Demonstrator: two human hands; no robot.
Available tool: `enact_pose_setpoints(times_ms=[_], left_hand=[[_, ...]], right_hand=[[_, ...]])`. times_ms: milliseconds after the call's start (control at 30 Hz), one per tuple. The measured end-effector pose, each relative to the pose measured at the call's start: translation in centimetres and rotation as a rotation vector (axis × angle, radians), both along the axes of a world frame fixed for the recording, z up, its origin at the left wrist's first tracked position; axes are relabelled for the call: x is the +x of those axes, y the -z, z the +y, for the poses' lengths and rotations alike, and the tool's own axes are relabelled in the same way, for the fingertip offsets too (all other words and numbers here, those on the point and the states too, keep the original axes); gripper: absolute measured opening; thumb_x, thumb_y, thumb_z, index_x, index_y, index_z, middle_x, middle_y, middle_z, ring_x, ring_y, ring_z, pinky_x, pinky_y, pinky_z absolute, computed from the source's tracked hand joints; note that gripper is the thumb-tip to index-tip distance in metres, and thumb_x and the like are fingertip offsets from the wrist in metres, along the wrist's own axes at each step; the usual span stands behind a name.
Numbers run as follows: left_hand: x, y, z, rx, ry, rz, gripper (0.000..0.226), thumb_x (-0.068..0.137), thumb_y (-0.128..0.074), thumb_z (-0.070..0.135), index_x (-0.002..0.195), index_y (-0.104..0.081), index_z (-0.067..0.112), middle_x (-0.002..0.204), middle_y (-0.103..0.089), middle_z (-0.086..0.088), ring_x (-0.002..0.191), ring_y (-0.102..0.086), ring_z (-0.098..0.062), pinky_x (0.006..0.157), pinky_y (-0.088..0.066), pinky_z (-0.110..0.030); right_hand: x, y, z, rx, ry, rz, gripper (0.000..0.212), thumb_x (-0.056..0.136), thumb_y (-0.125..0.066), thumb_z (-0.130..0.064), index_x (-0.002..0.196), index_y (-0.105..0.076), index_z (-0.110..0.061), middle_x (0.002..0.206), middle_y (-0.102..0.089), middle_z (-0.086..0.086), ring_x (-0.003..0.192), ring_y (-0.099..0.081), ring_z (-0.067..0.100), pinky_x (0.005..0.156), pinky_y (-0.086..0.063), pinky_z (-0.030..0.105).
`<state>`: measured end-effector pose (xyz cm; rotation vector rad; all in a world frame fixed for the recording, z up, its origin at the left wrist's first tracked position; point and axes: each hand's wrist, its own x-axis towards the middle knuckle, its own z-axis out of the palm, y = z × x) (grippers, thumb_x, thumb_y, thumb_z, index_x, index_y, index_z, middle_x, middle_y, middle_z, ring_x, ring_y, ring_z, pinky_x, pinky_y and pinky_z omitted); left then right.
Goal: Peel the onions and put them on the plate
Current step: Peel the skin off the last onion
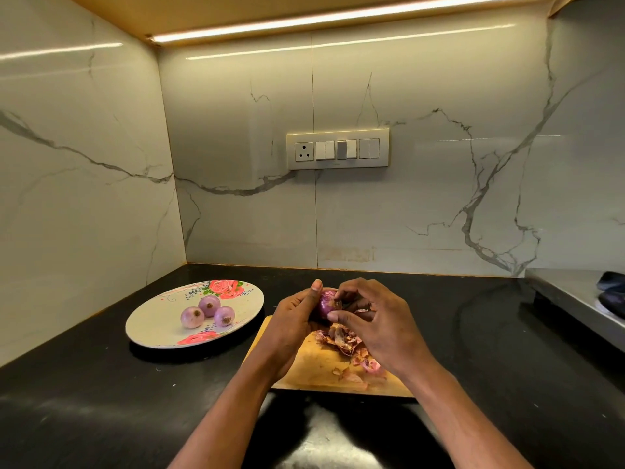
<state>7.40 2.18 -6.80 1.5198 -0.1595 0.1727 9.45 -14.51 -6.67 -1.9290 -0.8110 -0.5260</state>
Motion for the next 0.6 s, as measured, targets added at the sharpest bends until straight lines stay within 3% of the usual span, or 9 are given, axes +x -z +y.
enact_pose_setpoints(times_ms=[233, 433, 600], left_hand=[[0.04, 0.06, -0.21, 0.080, 0.012, 0.056, 0.048, 0.104, -0.037, 0.043, 0.107, -0.075, 0.013, 0.105, -0.076, -0.011, 0.107, -0.069, -0.025, 0.096, -0.056, -0.033], [0.30, 0.43, -0.09, 0.095, 0.026, 0.090, 0.052, 0.104, -0.038, 0.045, 0.108, -0.075, 0.009, 0.106, -0.075, -0.014, 0.110, -0.068, -0.027, 0.104, -0.051, -0.042], [0.41, 0.34, -0.07, 0.078, 0.026, 0.095, 0.053, 0.103, -0.037, 0.047, 0.109, -0.074, 0.011, 0.105, -0.076, -0.013, 0.108, -0.070, -0.024, 0.103, -0.052, -0.040]], right_hand=[[0.07, 0.13, -0.13, -0.085, -0.030, 0.039, 0.026, 0.080, -0.078, -0.038, 0.093, -0.056, -0.045, 0.098, -0.055, -0.018, 0.095, -0.059, 0.003, 0.083, -0.057, 0.021], [0.00, 0.08, -0.23, -0.098, -0.025, 0.078, 0.026, 0.081, -0.079, -0.038, 0.083, -0.054, -0.046, 0.097, -0.058, -0.016, 0.092, -0.059, 0.001, 0.076, -0.050, 0.012], [-0.09, 0.18, -0.09, -0.029, -0.003, 0.115, 0.031, 0.077, -0.081, -0.043, 0.086, -0.052, -0.037, 0.093, -0.062, -0.013, 0.086, -0.063, 0.003, 0.072, -0.052, 0.013]])
